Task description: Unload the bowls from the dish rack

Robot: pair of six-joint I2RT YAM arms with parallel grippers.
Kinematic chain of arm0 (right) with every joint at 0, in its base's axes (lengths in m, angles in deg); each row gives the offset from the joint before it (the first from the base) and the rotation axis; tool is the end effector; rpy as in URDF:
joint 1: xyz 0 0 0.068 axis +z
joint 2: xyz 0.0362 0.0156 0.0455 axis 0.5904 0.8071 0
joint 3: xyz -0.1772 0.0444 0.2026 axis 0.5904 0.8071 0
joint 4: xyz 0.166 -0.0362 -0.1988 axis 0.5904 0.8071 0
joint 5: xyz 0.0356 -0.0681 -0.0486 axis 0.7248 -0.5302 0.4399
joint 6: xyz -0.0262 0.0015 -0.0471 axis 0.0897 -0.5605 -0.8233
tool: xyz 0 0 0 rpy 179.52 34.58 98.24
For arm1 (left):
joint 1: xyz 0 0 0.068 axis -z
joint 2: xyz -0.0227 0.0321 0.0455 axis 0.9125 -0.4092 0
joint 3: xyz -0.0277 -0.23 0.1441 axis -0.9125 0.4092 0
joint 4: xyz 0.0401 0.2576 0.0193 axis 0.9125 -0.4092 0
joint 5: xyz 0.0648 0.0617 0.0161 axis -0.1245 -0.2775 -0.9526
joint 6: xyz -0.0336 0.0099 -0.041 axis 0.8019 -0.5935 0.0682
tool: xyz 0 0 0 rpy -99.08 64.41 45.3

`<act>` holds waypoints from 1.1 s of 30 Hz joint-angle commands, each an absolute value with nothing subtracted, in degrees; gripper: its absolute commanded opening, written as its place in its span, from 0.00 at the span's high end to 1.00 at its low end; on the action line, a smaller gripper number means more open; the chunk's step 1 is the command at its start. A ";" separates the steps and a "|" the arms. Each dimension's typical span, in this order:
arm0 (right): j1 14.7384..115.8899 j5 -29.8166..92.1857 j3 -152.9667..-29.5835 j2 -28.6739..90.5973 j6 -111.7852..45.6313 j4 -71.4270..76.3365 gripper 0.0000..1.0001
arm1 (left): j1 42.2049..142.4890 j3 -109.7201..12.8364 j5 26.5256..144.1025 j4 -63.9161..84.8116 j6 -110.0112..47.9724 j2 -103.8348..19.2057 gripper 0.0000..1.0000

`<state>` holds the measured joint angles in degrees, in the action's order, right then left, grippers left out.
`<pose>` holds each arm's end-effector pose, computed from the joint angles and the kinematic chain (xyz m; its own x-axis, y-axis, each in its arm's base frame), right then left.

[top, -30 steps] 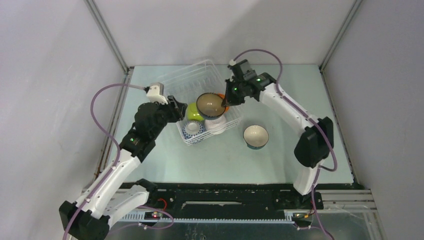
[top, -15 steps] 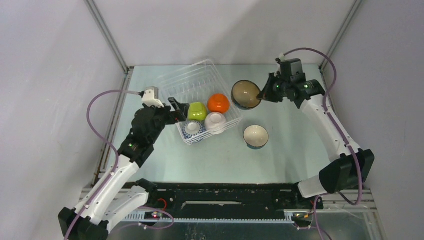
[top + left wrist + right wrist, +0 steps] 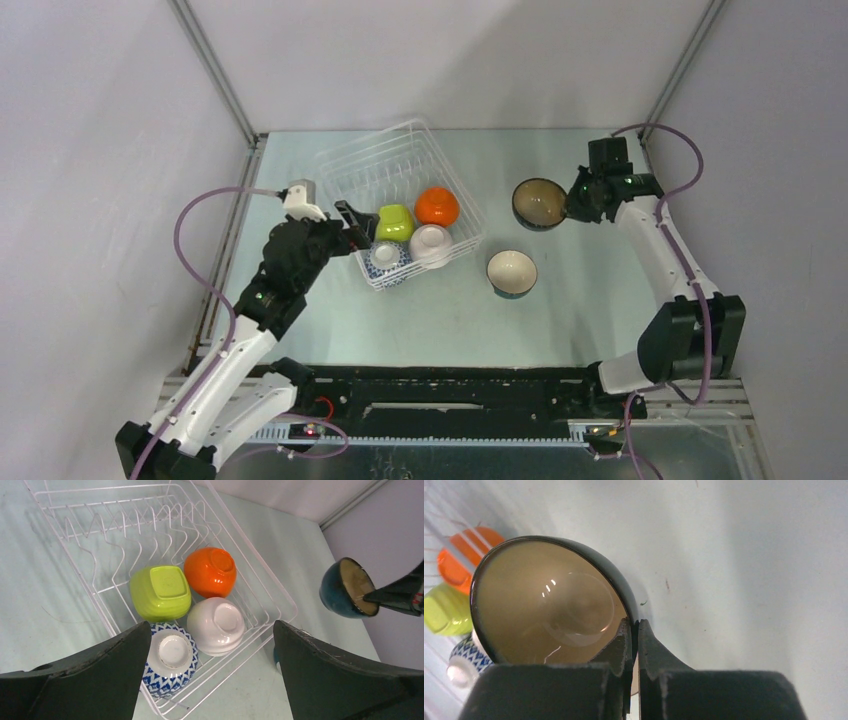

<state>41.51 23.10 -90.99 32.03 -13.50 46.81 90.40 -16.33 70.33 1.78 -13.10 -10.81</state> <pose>0.3010 0.0278 0.3196 -0.7396 0.3775 -0.5572 0.2688 0.9247 0.2697 0.1707 -0.0734 0.3202 -0.2946 -0.4029 -0.8665 0.1870 0.8649 -0.4658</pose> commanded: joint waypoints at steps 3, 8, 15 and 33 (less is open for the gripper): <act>41.46 18.43 -92.08 37.04 -9.65 41.68 1.00 | 90.02 -15.87 72.90 2.02 -13.56 -11.25 0.00; 41.47 18.93 -90.55 40.36 -8.88 38.46 1.00 | 90.02 -16.53 72.66 1.54 -13.74 -11.75 0.00; 41.48 18.98 -90.28 45.59 -9.56 35.04 1.00 | 90.02 -16.64 71.05 0.85 -14.61 -12.02 0.00; 40.78 22.18 -90.13 51.43 -13.46 25.52 0.77 | 90.02 -15.47 68.53 0.97 -15.18 -11.30 0.00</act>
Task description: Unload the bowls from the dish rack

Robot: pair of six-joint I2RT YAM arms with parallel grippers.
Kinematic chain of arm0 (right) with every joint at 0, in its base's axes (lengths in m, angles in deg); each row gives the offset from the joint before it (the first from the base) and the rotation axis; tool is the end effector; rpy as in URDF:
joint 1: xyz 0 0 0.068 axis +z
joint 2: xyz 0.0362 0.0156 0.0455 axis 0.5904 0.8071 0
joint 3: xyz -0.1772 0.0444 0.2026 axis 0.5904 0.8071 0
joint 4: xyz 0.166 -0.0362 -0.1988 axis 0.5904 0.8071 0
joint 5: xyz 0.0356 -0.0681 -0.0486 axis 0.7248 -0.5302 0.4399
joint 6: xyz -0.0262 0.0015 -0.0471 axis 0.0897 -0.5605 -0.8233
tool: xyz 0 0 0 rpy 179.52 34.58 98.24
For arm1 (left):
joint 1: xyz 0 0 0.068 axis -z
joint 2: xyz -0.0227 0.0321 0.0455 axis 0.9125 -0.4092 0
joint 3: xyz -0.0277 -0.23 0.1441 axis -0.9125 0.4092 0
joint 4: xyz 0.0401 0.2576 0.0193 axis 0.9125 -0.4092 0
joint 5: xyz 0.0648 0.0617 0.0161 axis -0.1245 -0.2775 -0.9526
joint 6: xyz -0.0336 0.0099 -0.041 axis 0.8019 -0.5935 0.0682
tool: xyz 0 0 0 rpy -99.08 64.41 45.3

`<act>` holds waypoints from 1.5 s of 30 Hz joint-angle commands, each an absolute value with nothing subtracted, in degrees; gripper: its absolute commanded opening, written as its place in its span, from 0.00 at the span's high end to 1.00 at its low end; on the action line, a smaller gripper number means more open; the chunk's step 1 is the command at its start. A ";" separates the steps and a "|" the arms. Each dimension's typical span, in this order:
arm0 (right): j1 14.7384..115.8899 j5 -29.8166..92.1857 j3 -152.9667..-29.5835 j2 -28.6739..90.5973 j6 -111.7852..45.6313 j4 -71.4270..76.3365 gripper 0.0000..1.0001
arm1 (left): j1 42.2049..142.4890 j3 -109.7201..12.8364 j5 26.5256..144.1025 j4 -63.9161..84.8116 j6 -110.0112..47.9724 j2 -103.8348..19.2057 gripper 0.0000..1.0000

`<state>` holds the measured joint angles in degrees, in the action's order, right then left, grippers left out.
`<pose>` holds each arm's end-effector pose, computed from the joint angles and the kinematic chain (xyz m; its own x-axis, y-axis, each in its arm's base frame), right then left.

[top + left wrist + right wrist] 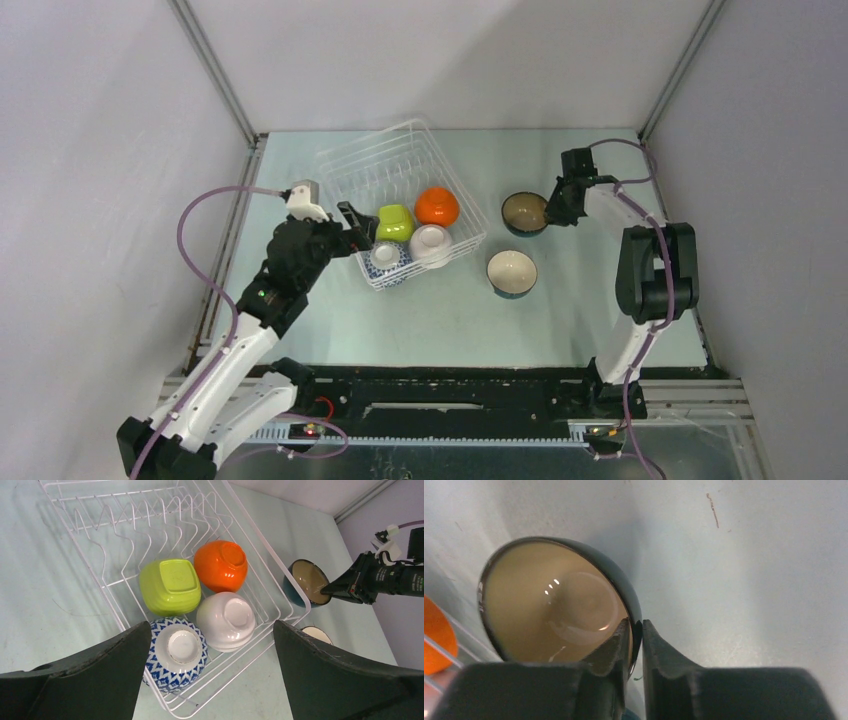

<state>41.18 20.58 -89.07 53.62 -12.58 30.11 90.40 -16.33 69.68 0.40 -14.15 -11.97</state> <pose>0.3804 0.0314 0.2047 -0.7828 0.3916 -0.4836 0.3367 0.9201 0.2001 0.1741 -0.0746 0.3142 -0.3213 -0.3725 -0.8706 0.1651 0.8833 -0.4388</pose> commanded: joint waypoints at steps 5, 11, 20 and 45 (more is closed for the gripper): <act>40.43 20.77 -90.12 48.69 -14.13 26.44 0.57 | 90.02 -15.69 68.79 0.88 -15.20 -12.40 0.00; 40.41 18.48 -90.12 42.56 -14.75 29.29 0.38 | 90.02 -15.94 69.05 0.73 -15.36 -12.93 0.00; 47.65 20.39 -84.79 28.72 -16.07 29.07 0.15 | 92.91 -19.63 66.75 -1.35 -15.01 -20.79 0.01; 71.87 16.74 -78.91 15.48 -20.74 27.50 0.04 | 100.81 -52.40 44.37 -24.46 -20.06 -56.41 0.00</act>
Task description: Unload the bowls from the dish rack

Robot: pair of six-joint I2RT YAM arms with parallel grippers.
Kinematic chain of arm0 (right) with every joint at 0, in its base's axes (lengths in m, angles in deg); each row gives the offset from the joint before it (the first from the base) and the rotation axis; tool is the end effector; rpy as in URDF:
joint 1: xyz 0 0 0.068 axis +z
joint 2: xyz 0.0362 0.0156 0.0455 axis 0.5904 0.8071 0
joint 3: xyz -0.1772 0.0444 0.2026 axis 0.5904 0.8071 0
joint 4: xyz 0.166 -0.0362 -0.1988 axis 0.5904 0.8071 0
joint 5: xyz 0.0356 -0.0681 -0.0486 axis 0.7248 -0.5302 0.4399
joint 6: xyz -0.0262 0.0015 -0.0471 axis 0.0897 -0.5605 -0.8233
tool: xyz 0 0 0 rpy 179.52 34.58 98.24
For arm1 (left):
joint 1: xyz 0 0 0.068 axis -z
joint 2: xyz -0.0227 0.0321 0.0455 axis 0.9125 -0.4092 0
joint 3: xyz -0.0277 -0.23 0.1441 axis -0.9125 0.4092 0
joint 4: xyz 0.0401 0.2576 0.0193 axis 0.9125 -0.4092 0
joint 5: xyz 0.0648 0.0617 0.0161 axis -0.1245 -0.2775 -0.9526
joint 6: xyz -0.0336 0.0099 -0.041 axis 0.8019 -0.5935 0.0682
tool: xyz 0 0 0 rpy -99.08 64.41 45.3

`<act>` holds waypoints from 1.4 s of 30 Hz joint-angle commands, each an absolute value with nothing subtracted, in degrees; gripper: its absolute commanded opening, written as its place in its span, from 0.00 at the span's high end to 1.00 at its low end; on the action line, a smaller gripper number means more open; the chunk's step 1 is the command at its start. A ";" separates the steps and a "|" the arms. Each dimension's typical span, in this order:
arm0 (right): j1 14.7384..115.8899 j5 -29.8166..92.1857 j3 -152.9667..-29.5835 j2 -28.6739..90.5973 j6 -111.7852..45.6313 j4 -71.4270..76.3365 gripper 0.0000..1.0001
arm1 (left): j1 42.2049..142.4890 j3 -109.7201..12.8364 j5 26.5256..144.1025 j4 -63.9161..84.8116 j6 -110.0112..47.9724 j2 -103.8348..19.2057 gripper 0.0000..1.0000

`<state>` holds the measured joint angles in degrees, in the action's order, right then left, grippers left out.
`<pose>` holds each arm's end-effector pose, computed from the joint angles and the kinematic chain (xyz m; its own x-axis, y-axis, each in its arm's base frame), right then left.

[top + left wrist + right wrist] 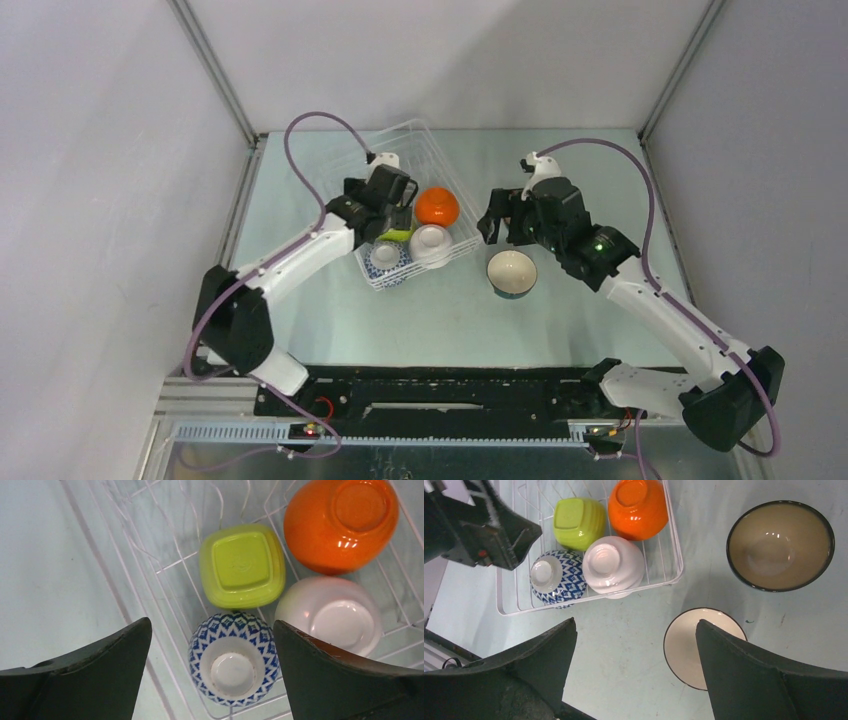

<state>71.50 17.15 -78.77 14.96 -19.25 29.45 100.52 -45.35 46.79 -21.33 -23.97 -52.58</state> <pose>0.2070 0.1418 0.3507 -0.5512 0.0389 -0.8335 -0.3217 0.9118 0.2553 0.2769 -0.1698 0.2886 -0.6285 0.0994 -0.7714 0.0043 0.9922 0.1244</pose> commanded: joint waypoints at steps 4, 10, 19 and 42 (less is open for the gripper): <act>71.83 19.20 -78.88 16.89 -20.96 26.22 0.04 | 100.86 -52.60 47.49 -22.82 -20.45 -57.49 0.00; 71.82 19.75 -78.90 18.09 -20.73 24.16 0.04 | 100.99 -52.26 54.01 -21.19 -18.49 -57.77 0.00; 71.87 22.93 -81.71 24.34 -20.42 23.33 0.07 | 101.00 -49.46 54.91 -21.54 -16.88 -55.27 0.00; 71.96 23.83 -82.36 28.40 -19.80 20.18 0.08 | 94.30 -61.46 55.99 -24.81 -10.63 -70.53 0.00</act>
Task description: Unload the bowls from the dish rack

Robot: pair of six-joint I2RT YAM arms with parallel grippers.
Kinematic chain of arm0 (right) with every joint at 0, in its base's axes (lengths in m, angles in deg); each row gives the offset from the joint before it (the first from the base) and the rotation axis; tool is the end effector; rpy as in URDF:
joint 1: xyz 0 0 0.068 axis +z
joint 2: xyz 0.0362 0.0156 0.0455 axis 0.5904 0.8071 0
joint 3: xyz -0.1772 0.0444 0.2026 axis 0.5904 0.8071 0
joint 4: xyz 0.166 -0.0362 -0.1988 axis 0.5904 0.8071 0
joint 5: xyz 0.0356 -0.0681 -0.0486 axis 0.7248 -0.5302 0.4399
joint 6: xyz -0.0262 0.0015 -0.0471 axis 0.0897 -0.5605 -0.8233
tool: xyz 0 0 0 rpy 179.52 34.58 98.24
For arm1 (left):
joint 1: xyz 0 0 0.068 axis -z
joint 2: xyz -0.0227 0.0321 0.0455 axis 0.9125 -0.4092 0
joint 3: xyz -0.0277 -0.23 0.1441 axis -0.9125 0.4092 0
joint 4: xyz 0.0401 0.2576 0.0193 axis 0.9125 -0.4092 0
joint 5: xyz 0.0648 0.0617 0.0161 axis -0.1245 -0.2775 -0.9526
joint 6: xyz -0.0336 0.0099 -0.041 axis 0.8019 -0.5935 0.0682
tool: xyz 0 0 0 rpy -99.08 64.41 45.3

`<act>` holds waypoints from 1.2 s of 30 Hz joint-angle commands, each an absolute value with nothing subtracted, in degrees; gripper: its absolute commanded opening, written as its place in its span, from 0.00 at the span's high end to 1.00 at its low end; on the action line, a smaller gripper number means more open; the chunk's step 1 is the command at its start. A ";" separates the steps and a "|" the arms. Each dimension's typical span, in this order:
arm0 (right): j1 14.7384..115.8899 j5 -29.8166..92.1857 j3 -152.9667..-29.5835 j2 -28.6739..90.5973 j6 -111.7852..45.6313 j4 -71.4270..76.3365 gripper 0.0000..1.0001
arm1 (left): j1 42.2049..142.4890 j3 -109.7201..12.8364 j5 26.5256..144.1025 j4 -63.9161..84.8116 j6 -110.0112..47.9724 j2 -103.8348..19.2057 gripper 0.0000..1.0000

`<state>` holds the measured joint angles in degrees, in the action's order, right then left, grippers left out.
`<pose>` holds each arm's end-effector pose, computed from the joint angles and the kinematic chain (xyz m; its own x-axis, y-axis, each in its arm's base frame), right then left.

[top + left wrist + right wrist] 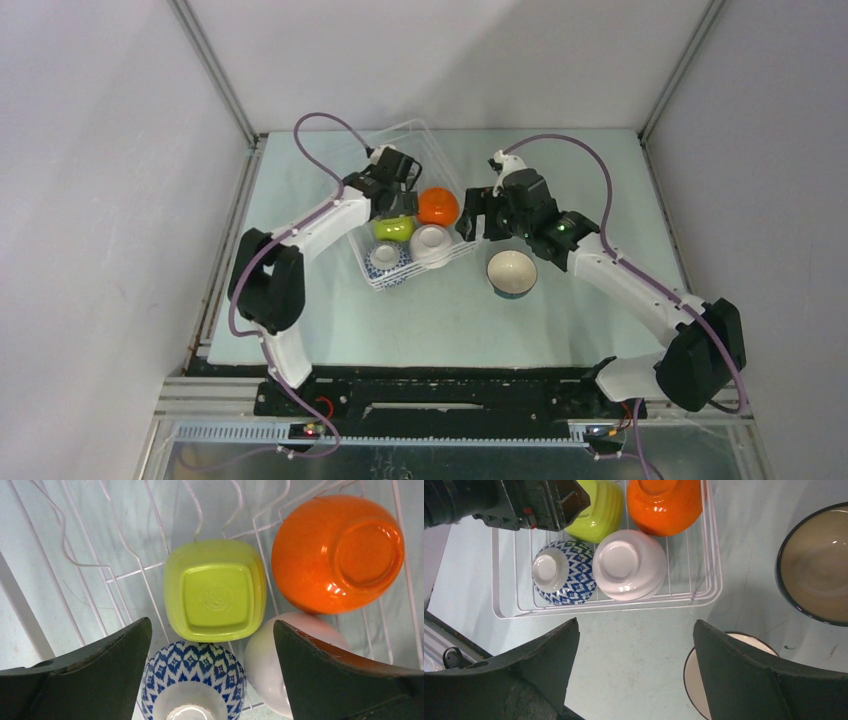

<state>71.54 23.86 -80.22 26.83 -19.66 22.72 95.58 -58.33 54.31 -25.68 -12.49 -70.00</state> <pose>0.2481 0.1762 0.3168 -0.6208 -0.0164 -0.7838 -0.3918 0.8724 0.2921 0.3464 -0.1821 0.2511 -0.7488 -0.1050 -0.6545 -0.1277 0.9917 -0.0130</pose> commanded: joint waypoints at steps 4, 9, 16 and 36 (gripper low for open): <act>71.96 24.76 -82.44 29.60 -18.97 18.74 0.08 | 94.10 -62.57 55.17 -25.67 -9.52 -73.30 0.00; 71.91 25.36 -82.36 30.91 -18.37 17.73 0.06 | 93.19 -62.99 59.14 -25.08 -7.64 -76.63 0.00; 71.95 25.86 -83.64 33.99 -18.27 18.47 0.06 | 91.66 -60.94 61.67 -23.99 -6.20 -77.43 0.00; 67.83 38.29 -92.60 46.30 -11.86 18.28 0.19 | 85.65 -48.54 78.33 -11.43 -7.88 -73.48 0.17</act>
